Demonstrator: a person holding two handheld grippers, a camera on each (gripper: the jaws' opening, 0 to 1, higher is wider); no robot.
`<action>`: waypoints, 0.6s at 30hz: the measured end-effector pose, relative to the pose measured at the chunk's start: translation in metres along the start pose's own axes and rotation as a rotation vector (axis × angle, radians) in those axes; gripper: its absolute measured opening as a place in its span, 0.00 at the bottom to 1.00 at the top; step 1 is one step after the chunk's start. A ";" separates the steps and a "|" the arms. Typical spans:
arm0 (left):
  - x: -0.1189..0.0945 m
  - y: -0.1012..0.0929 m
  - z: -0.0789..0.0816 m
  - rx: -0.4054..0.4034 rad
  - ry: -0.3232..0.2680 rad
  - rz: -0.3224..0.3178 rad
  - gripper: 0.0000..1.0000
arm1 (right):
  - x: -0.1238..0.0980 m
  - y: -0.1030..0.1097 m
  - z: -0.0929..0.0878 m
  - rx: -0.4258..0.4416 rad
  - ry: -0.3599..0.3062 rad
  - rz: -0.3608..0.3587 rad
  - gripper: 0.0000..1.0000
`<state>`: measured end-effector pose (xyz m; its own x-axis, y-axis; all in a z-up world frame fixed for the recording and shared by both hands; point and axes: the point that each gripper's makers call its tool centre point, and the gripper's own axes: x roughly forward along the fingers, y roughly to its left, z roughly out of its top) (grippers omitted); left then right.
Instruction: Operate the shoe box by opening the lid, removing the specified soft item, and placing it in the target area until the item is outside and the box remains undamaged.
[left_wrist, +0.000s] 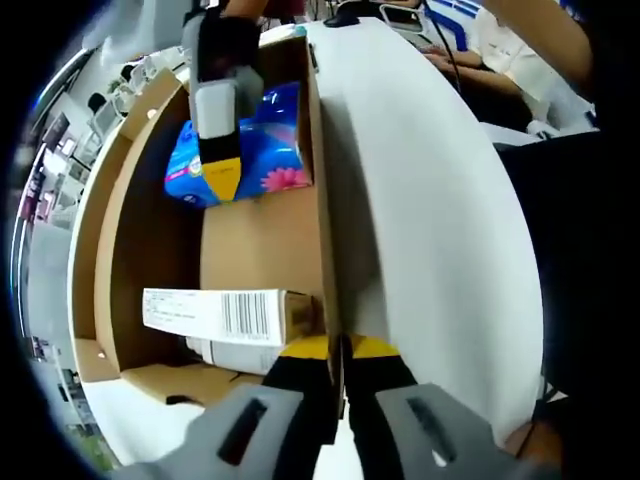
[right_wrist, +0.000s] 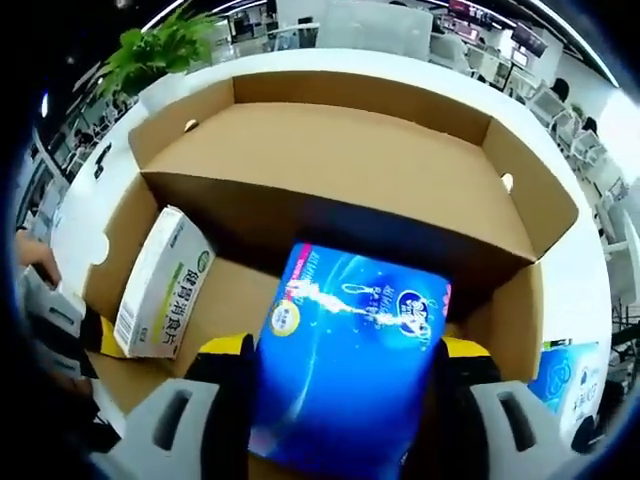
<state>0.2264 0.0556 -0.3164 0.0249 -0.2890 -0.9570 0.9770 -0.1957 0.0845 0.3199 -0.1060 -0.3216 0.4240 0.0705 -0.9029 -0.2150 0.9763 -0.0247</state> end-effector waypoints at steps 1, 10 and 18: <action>0.000 0.000 0.000 0.000 0.000 0.000 0.03 | 0.001 0.000 0.000 0.000 0.005 -0.007 0.78; 0.003 0.020 -0.001 -0.002 0.000 -0.001 0.03 | 0.016 -0.002 -0.004 0.018 0.057 -0.039 0.85; 0.002 0.020 -0.001 -0.001 0.001 0.000 0.03 | 0.029 -0.002 -0.009 0.045 0.076 -0.016 0.92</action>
<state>0.2461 0.0519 -0.3171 0.0254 -0.2887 -0.9571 0.9772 -0.1945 0.0846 0.3248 -0.1080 -0.3512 0.3588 0.0408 -0.9325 -0.1679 0.9856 -0.0215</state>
